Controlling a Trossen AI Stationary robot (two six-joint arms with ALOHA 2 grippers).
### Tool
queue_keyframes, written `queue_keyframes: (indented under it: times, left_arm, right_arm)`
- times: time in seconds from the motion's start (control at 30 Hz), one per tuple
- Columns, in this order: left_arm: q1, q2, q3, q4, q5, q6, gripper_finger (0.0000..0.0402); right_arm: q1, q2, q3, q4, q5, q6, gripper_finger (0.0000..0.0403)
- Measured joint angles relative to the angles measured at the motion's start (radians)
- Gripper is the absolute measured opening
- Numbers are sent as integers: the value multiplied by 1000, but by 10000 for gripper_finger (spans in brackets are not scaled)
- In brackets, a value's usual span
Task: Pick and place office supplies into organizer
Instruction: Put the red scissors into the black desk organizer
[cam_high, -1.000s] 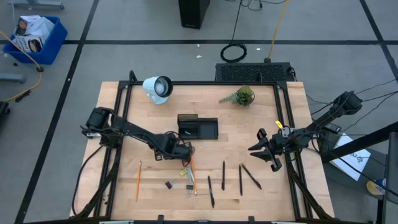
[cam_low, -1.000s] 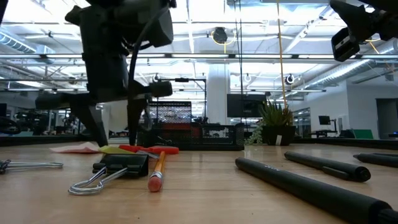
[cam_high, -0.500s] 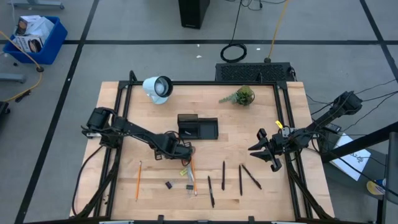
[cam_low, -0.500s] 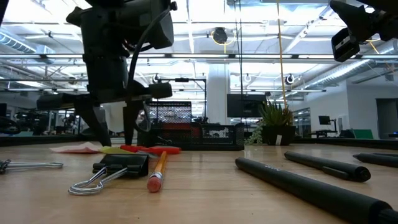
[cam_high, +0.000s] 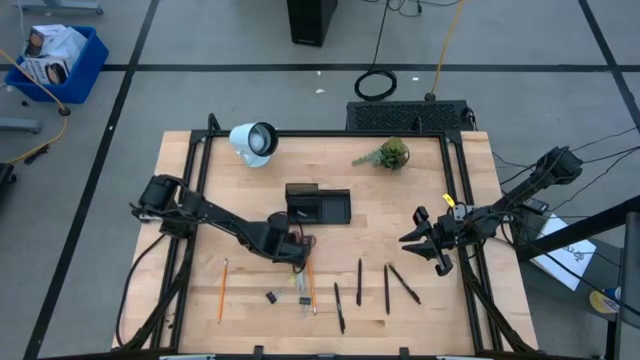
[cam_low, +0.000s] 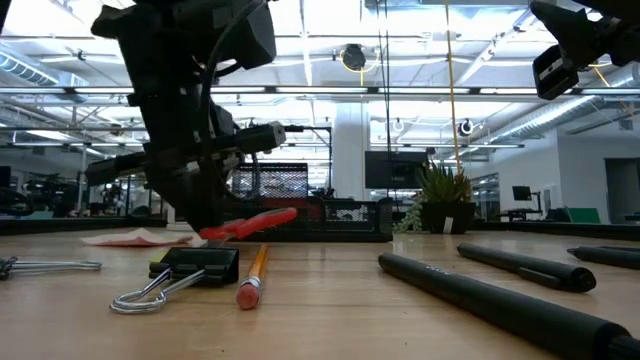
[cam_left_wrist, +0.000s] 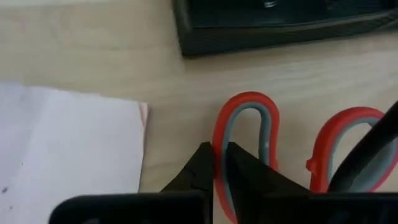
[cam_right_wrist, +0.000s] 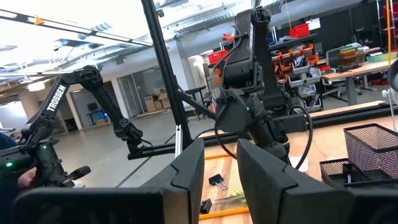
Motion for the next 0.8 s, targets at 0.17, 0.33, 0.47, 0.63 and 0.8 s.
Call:
queue_keyframes:
  times: [0.17, 0.33, 0.47, 0.63, 0.8]
  left_arm:
    - [-27, -15, 0, -9, -60, 28, 8]
    - [-70, -67, -1, 4, -168, 53, 19]
    - [-113, -130, 7, 25, -300, 125, 17]
    - [-145, -200, 7, 18, -481, 244, 12]
    - [-139, -249, 7, 13, -663, 404, 17]
  right_arm:
    - [0, 0, 0, 0, 0, 0, 89]
    - [0, -1, 0, 0, 0, 0, 89]
    - [0, 0, 0, 6, 0, 0, 89]
    - [0, 1, 0, 6, 0, 0, 89]
    - [0, 4, 0, 5, 0, 0, 89]
